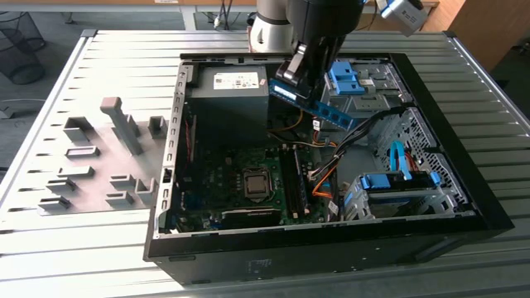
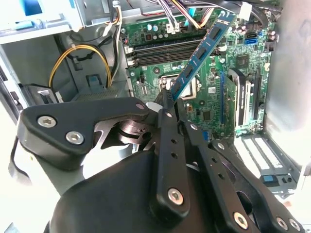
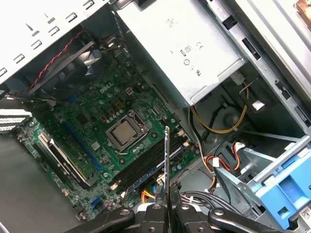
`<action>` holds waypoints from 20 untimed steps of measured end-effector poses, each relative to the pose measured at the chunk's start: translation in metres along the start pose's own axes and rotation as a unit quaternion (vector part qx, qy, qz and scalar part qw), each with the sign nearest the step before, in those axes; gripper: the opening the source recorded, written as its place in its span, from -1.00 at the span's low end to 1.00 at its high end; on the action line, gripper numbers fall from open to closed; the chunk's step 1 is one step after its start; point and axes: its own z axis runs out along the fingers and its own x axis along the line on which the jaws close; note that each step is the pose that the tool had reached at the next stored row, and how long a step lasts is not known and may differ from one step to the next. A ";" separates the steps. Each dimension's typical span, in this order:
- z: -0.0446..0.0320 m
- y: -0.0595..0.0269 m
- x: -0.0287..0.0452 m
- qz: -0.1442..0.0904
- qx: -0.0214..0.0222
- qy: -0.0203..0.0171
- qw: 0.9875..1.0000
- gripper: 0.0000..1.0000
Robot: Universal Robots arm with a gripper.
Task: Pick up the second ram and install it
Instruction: 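Insert the second ram into the second slot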
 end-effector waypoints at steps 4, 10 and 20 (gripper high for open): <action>0.0000 0.0000 0.0000 0.010 0.000 0.000 1.000 -0.72; 0.0001 0.0000 0.0000 0.024 0.001 0.000 1.000 -0.72; 0.0001 0.0000 0.0000 0.031 0.001 0.000 1.000 -0.72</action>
